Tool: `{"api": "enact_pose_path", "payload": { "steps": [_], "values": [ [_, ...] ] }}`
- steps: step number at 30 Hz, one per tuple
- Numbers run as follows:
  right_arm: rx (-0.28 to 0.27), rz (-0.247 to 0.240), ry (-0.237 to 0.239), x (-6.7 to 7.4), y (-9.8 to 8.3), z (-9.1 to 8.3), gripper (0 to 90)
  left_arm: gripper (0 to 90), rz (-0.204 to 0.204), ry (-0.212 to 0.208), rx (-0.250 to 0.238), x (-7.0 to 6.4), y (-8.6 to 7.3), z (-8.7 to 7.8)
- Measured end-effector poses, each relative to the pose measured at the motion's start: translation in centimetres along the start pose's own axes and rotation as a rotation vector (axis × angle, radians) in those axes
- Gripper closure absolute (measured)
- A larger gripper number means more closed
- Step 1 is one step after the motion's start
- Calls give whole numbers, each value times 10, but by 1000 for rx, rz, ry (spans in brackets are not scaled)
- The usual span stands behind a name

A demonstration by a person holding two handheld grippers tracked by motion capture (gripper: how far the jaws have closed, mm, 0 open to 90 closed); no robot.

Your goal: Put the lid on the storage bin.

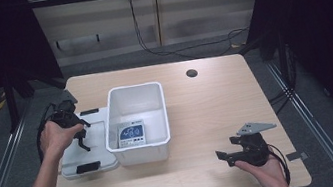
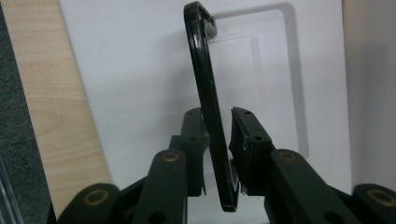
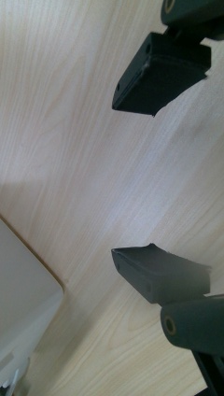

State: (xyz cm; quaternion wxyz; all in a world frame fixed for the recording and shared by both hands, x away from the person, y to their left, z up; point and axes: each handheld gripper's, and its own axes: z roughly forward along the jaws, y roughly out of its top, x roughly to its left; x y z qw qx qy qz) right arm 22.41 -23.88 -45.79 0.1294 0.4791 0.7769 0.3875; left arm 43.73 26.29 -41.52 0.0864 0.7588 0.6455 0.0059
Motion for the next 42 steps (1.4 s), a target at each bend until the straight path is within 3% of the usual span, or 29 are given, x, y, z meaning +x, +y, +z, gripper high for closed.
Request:
{"api": "enact_pose_path", "payload": {
  "steps": [3, 5, 9, 15, 29, 42],
  "values": [
    [3, 2, 0, 0, 0, 0, 231, 782, 8, 12, 9, -1, 1, 6],
    [5, 4, 0, 0, 0, 0, 231, 793, -22, 7, 9, -2, 2, 7],
    [8, 3, 2, 0, 0, 1, 230, 795, -32, 30, 9, -5, 3, 8],
    [9, 1, 5, 0, 0, 1, 228, 818, -54, 10, 16, -9, 6, 7],
    [10, 0, 10, 0, 0, 1, 225, 847, -47, 45, 34, -11, 8, 6],
    [19, 3, 7, 0, 0, 2, 224, 848, -47, 31, 30, -7, 6, -1]
  ]
}}
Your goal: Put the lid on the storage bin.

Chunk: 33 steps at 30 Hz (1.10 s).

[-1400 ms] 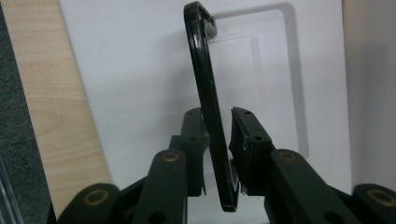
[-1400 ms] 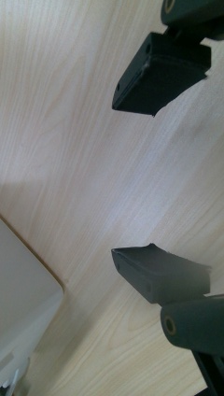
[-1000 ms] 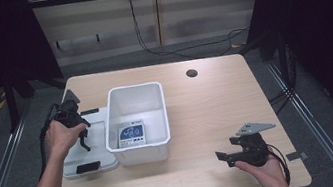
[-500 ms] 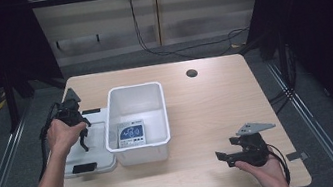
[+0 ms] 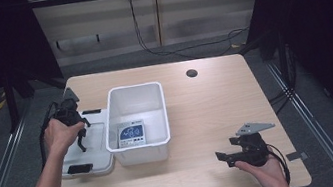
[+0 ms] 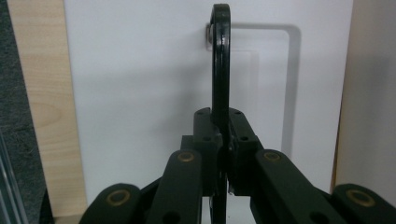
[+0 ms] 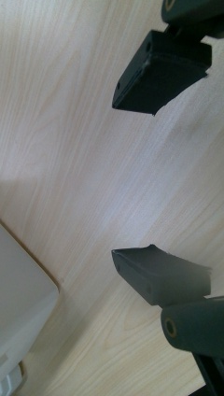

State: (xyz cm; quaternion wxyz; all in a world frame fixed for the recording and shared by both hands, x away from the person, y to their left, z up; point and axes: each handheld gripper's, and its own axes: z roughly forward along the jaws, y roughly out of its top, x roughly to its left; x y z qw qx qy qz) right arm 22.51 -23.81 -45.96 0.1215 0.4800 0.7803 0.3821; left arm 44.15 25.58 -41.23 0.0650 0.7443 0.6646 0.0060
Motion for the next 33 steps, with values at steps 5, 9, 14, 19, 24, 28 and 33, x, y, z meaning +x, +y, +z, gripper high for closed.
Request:
{"api": "enact_pose_path", "payload": {
  "steps": [5, 9, 14, 19, 24, 28, 33],
  "values": [
    [2, 0, -1, 0, 0, 0, 224, 848, 4, -6, 1, 4, -2, -7],
    [2, 1, -5, 0, 0, 0, 224, 849, 0, 5, 1, 6, -3, -14],
    [4, 5, -10, 0, 0, 0, 221, 848, 7, -7, 6, 7, -5, -21],
    [4, 5, -8, 0, 0, 0, 219, 848, 30, -11, -1, 5, -6, -28],
    [4, 4, -6, 0, 0, 0, 218, 848, 56, -11, 7, 3, -8, -35],
    [8, 7, -8, 0, 0, 0, 217, 848, 85, -8, 5, 0, -9, -44],
    [9, 5, -8, 0, 0, 1, 214, 849, 88, -9, -13, 1, -10, -56]
  ]
}}
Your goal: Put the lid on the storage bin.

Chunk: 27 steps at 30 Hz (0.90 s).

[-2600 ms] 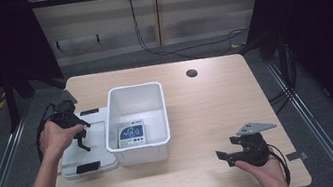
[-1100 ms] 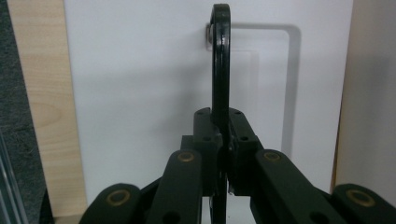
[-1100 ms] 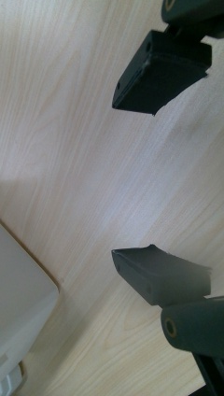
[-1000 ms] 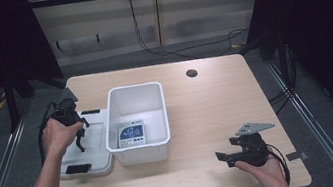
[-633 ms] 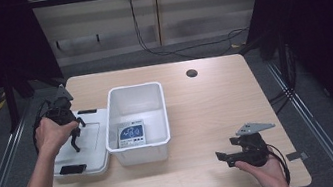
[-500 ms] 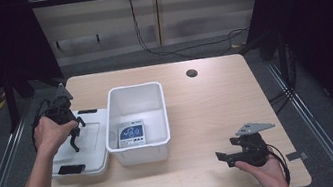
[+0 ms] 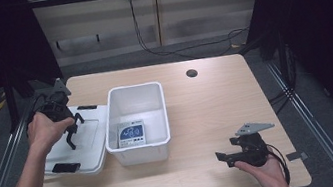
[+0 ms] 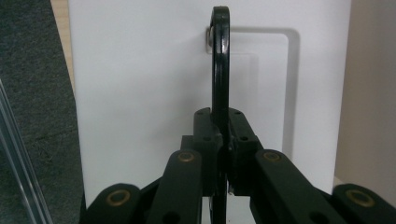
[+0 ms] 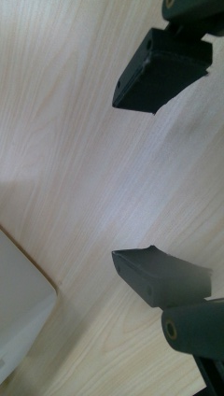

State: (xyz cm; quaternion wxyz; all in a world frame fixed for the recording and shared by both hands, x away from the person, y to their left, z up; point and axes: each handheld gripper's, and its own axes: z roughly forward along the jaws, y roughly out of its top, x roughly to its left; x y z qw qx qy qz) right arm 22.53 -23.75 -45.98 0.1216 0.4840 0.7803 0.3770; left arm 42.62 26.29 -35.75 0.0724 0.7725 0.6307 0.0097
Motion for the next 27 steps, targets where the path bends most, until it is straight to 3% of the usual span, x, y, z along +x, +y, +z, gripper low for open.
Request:
{"api": "enact_pose_path", "payload": {
  "steps": [27],
  "values": [
    [-2, 2, 3, 0, 1, 0, 169, 849, 6, -23, -23, 16, -8, -35]
  ]
}}
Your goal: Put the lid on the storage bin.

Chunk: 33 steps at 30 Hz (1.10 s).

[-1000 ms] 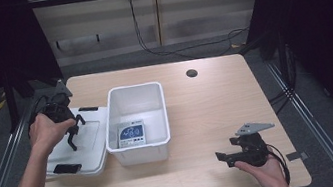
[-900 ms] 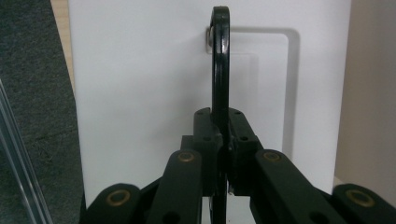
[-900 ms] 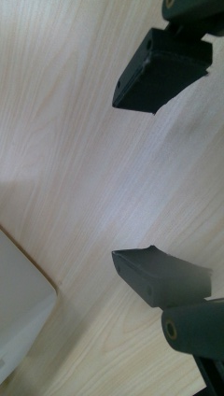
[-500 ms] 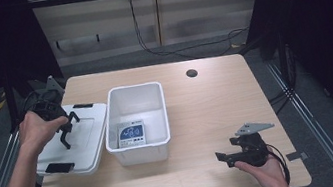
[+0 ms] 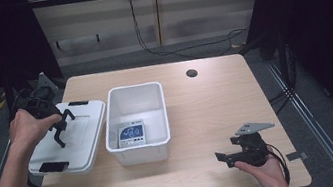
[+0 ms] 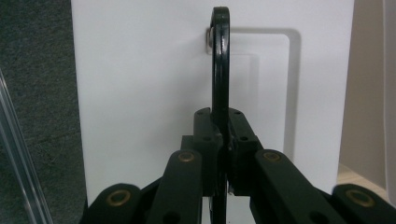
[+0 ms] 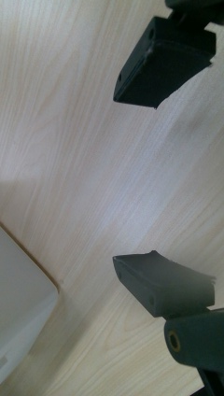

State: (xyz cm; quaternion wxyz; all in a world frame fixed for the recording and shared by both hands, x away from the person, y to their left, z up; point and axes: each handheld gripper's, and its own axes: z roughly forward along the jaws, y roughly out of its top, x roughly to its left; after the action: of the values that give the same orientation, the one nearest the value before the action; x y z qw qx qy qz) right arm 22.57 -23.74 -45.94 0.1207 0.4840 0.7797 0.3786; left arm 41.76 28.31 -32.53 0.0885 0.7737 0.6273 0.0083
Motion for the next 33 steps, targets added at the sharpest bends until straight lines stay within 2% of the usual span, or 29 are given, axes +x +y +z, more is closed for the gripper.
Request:
{"api": "enact_pose_path", "payload": {
  "steps": [6, 10, 17, 20, 23, 27, 31, 33],
  "values": [
    [0, -3, -2, 0, 0, 0, 165, 849, 10, 3, -10, -2, 0, -9],
    [-2, -4, -3, 0, 0, -1, 166, 849, 0, -39, -24, -1, -1, -15],
    [0, -3, -5, 0, 0, 0, 166, 849, 6, -29, -38, -3, -1, -27],
    [0, -2, -5, 0, 0, 0, 166, 849, 11, -56, -50, -2, -2, -34],
    [2, -4, -4, 0, 0, 0, 166, 850, 6, -26, -60, -5, -2, -40],
    [3, -4, -4, 0, 0, 0, 166, 849, 16, -6, -67, -9, -1, -46],
    [3, -4, -4, 0, 0, 0, 167, 849, 21, -7, -60, -13, 1, -47],
    [3, -4, -3, 0, 0, 0, 167, 849, 31, -12, -62, -20, 2, -46]
  ]
}}
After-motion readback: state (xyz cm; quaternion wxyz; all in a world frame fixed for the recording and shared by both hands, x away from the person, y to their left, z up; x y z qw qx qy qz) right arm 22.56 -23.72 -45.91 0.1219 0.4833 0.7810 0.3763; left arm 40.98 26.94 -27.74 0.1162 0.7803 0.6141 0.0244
